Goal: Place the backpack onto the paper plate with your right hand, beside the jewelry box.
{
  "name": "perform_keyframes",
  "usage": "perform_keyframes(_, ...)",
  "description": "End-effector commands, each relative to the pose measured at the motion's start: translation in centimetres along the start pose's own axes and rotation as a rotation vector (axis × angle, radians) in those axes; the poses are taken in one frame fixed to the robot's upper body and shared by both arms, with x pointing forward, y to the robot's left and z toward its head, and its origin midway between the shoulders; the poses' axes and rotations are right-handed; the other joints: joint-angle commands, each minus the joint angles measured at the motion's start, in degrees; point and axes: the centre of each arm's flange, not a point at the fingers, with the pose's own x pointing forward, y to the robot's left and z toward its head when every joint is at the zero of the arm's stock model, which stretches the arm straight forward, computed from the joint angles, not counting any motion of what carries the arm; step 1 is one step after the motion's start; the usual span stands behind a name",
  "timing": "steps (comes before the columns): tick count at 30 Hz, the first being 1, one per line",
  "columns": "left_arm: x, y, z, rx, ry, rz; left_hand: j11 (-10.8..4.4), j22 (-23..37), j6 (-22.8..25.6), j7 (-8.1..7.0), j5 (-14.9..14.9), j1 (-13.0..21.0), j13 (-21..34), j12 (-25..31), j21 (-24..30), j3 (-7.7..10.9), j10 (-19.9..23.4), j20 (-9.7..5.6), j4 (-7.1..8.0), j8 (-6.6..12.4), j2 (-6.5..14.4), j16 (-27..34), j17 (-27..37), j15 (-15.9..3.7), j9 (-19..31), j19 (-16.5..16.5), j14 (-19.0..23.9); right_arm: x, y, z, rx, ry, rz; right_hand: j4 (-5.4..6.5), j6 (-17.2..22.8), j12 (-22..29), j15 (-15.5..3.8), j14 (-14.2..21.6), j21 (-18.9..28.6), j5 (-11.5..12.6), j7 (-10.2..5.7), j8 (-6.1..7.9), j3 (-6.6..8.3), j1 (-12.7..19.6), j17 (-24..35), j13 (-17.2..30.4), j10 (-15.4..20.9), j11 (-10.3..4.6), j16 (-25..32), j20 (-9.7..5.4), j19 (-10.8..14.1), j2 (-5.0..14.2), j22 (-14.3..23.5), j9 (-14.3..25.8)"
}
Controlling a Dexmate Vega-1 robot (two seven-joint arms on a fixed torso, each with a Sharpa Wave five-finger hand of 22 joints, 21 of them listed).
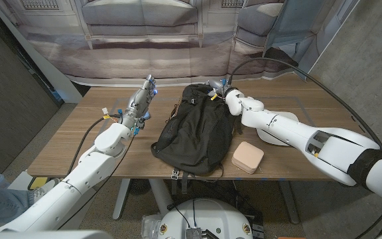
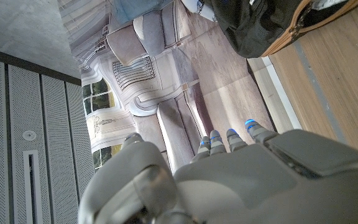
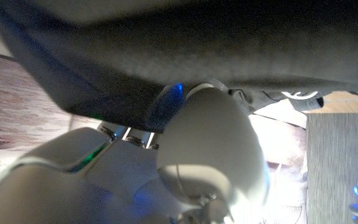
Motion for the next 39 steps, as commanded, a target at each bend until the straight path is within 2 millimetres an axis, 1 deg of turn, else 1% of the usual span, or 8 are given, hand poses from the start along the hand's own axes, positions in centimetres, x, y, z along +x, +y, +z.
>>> perform_keyframes(1, 0.0, 0.0, 0.2, 0.008, -0.003, -0.003, 0.15, 0.2, 0.1, -0.24, -0.2, 0.2, 0.2, 0.2, 0.2, -0.51, 0.1, 0.40, 0.11, -0.01, 0.5, 0.0, 0.3, 0.30, 0.2, -0.1, 0.2, -0.6, -0.5, 0.3, 0.039, -0.046, -0.072, 0.08, 0.7, 1.0, -9.47, 3.0, 2.1, -0.3, 0.12, 0.85, -0.40, 1.5, 0.9, 1.3, 1.7, 0.09, 0.4, -6.55, 0.2, 0.15, 1.3, 1.1)
perform_keyframes(4, 0.0, -0.1, 0.1, 0.006, -0.003, -0.003, 0.22, 0.2, 0.1, -0.21, -0.2, 0.3, 0.2, 0.2, 0.1, -0.54, 0.1, 0.42, 0.11, -0.02, 0.5, 0.0, 0.3, 0.29, 0.2, -0.1, 0.2, -0.6, -0.6, 0.4, 0.039, -0.050, -0.069, 0.09, 1.3, 1.4, -9.47, 3.6, 3.4, -0.3, 0.29, 1.47, -0.62, 2.0, 1.6, 2.3, 2.2, -0.13, 0.4, -6.59, 0.0, 0.08, 2.0, 1.9)
perform_keyframes(5, -0.1, -0.1, 0.1, 0.004, -0.003, -0.003, 0.12, 0.2, 0.1, -0.24, -0.2, 0.3, 0.2, 0.2, 0.1, -0.55, 0.1, 0.42, 0.11, -0.02, 0.5, 0.0, 0.3, 0.29, 0.2, -0.1, 0.2, -0.6, -0.6, 0.4, 0.038, -0.051, -0.067, 0.09, 1.5, 1.5, -9.48, 4.0, 4.1, -0.3, 0.35, 1.78, -0.71, 2.3, 2.0, 2.8, 2.4, -0.51, 0.5, -6.60, -0.1, 0.06, 2.4, 2.3)
perform_keyframes(15, 0.0, 0.0, 0.4, 0.007, -0.008, -0.006, 0.10, 0.2, 0.1, -0.19, -0.3, 0.3, 0.2, 0.1, 0.1, -0.64, 0.0, 0.45, 0.10, -0.02, 0.6, 0.0, 0.3, 0.30, 0.2, -0.1, 0.2, -1.0, -1.1, 1.1, 0.034, -0.065, -0.080, 0.17, 1.8, 1.9, -9.46, 4.8, 6.8, -0.4, 0.18, 2.70, -1.00, 3.4, 3.6, 4.7, 2.7, -0.53, 0.5, -6.62, -0.9, 0.16, 3.8, 3.9)
perform_keyframes(20, 0.1, -0.1, 0.5, 0.006, -0.013, -0.016, 0.29, 0.2, 0.0, -0.16, -0.3, 0.3, 0.2, 0.1, 0.2, -0.69, 0.0, 0.42, 0.10, -0.08, 0.6, -0.1, 0.3, 0.31, 0.2, 0.0, 0.2, -1.2, -1.7, 1.4, 0.022, -0.071, -0.099, 0.44, 1.4, 2.0, -9.42, 5.2, 8.3, -0.5, 0.05, 2.87, -1.13, 3.6, 4.3, 5.6, 2.7, -0.70, 0.5, -6.56, -0.9, 0.47, 4.5, 4.6)
perform_keyframes(27, 0.3, -0.2, 0.5, 0.009, -0.014, -0.022, 0.43, 0.2, 0.0, -0.10, -0.3, 0.4, 0.2, 0.1, 0.1, -0.76, -0.1, 0.38, 0.08, -0.09, 0.6, -0.1, 0.3, 0.34, 0.2, 0.0, 0.1, -1.7, -2.6, 1.7, 0.024, -0.082, -0.118, 0.59, 1.1, 2.1, -9.40, 5.6, 9.4, -0.5, 0.27, 3.03, -1.31, 3.6, 5.0, 6.3, 2.9, -0.61, 0.5, -6.57, -1.2, 0.59, 5.0, 5.2)
perform_keyframes(32, 0.5, -0.3, 0.7, 0.014, -0.018, -0.026, 0.13, 0.2, 0.0, -0.12, -0.3, 0.5, 0.2, 0.0, 0.1, -0.81, -0.2, 0.42, 0.07, -0.10, 0.7, -0.1, 0.3, 0.32, 0.2, -0.1, 0.1, -2.1, -3.0, 1.9, 0.026, -0.089, -0.131, 0.57, 1.1, 2.0, -9.38, 5.6, 10.0, -0.5, 0.15, 3.08, -1.33, 3.8, 5.4, 6.7, 2.7, -0.66, 0.4, -6.61, -1.5, 0.63, 5.2, 5.4)
perform_keyframes(39, 0.7, -0.3, 0.8, 0.015, -0.023, -0.032, 0.25, 0.2, 0.0, -0.05, -0.3, 0.5, 0.2, 0.0, 0.1, -0.88, -0.2, 0.39, 0.06, -0.11, 0.7, -0.1, 0.3, 0.39, 0.2, -0.1, 0.1, -2.6, -3.8, 2.2, 0.025, -0.089, -0.145, 0.45, 1.5, 2.1, -9.40, 5.8, 10.9, -0.5, -0.06, 3.06, -1.22, 4.3, 5.7, 7.3, 2.9, -0.54, 0.2, -6.66, -1.9, 0.90, 5.5, 5.4)
